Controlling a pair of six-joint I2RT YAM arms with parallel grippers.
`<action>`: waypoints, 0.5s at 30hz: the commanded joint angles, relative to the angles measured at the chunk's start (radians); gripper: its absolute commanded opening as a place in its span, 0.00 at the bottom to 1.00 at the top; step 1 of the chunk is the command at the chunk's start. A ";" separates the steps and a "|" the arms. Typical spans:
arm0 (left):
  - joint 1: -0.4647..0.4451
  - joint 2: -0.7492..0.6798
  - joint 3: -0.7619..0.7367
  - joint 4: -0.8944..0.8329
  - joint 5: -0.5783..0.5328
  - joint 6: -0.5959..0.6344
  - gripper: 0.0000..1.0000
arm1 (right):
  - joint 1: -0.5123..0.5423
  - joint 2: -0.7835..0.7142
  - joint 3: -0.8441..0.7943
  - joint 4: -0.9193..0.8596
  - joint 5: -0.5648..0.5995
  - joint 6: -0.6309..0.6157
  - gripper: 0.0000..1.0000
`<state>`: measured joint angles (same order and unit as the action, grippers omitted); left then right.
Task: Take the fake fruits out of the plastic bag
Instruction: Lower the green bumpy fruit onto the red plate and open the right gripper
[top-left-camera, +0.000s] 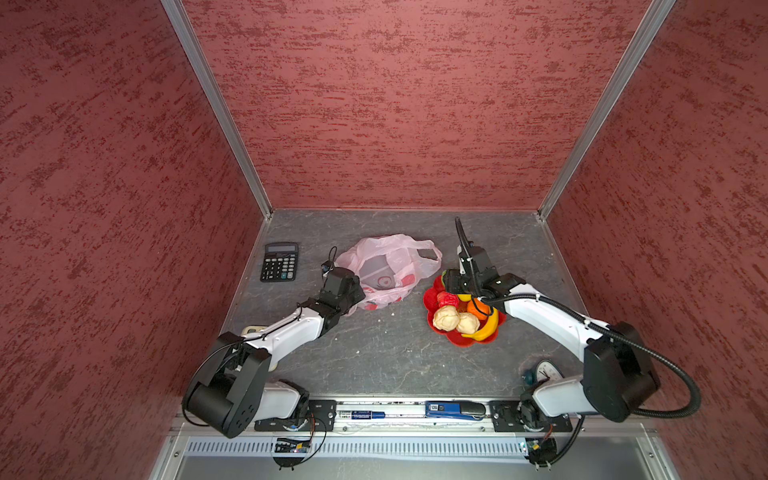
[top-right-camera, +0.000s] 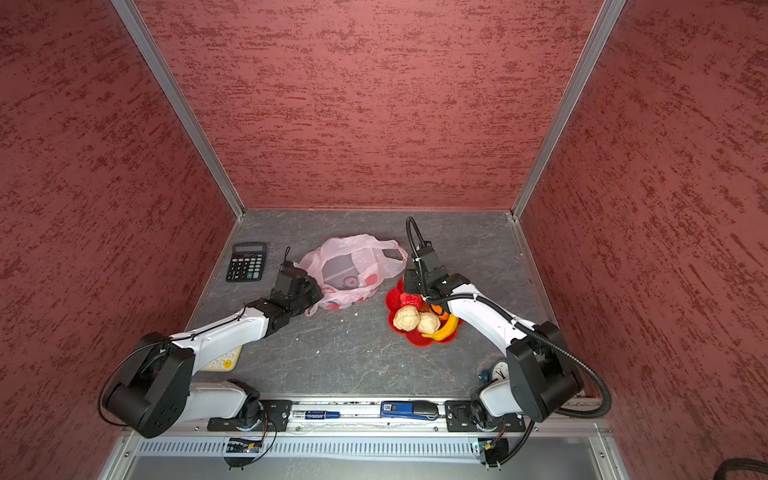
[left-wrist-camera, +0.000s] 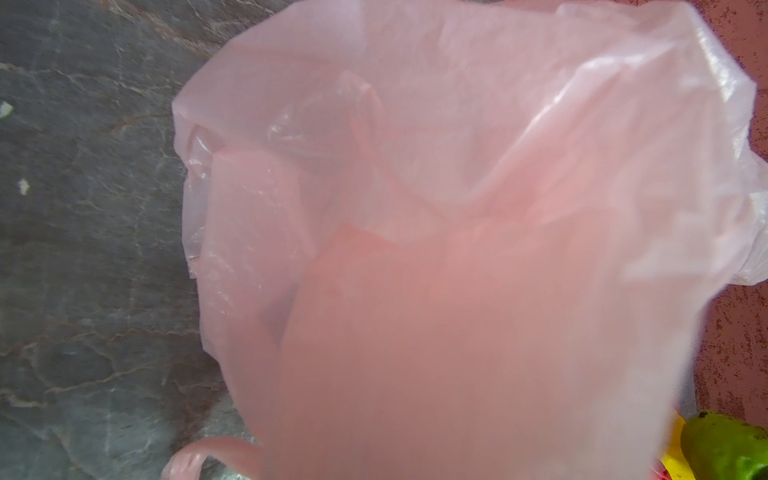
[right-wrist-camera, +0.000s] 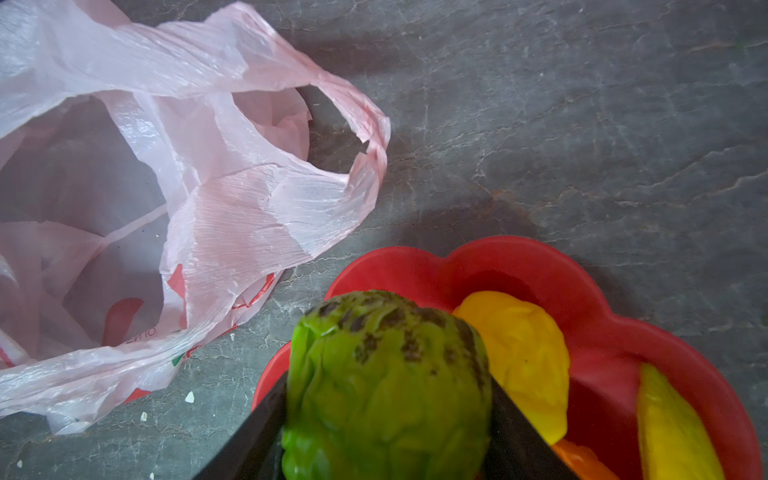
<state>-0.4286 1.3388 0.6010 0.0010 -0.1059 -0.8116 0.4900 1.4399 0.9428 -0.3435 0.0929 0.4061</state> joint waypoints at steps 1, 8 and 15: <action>-0.004 -0.013 -0.011 0.002 -0.001 0.007 0.01 | -0.011 0.003 0.042 0.035 -0.011 -0.021 0.33; -0.003 -0.014 -0.009 0.001 0.000 0.008 0.01 | -0.013 -0.081 -0.002 -0.036 0.001 -0.010 0.33; -0.003 -0.008 0.002 -0.001 0.007 0.011 0.01 | -0.013 -0.191 -0.082 -0.106 0.001 0.030 0.33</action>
<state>-0.4286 1.3388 0.6003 0.0006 -0.1055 -0.8116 0.4850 1.2793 0.8906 -0.3992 0.0937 0.4164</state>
